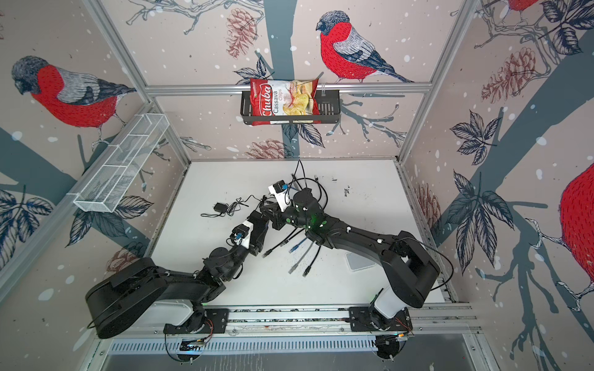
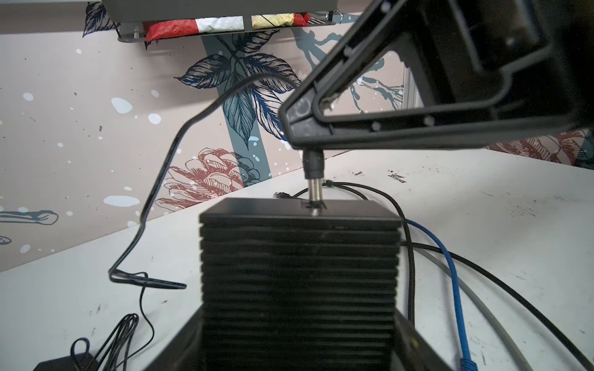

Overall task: Insert the plug into the switch port
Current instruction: 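Push the barrel plug down into the switch's power port with the right gripper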

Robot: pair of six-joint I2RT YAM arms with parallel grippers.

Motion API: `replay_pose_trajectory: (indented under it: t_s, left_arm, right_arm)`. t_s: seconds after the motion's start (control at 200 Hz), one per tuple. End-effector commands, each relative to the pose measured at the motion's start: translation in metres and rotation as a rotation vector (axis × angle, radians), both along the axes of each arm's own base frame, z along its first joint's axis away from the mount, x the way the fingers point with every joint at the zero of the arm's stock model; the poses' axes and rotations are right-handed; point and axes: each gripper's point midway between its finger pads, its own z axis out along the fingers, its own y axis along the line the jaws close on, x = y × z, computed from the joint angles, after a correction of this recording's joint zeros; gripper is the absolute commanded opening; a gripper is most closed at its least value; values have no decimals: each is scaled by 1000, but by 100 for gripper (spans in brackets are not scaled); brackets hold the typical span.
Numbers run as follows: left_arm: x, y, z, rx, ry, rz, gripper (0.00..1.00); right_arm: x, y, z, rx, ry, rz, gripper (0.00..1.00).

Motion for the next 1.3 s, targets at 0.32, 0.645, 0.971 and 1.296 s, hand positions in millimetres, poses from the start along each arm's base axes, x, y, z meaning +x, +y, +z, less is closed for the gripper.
replay_pose_trajectory:
  t_s: [0.32, 0.645, 0.971, 1.296]
  left_arm:
    - [-5, 1, 32, -95, -87, -16, 45]
    - [-3, 12, 48, -169, -113, 33, 42]
    - [2, 12, 78, -241, -156, 43, 41]
    - [-1, 18, 97, -282, -199, 51, 40]
  right_arm:
    - [-3, 8, -6, 10, 12, 4, 1]
    - [-9, 13, -12, 10, 29, 28, 1]
    - [-28, 17, -43, -71, 71, 44, 1]
    - [-38, 23, -64, -131, 88, 52, 1]
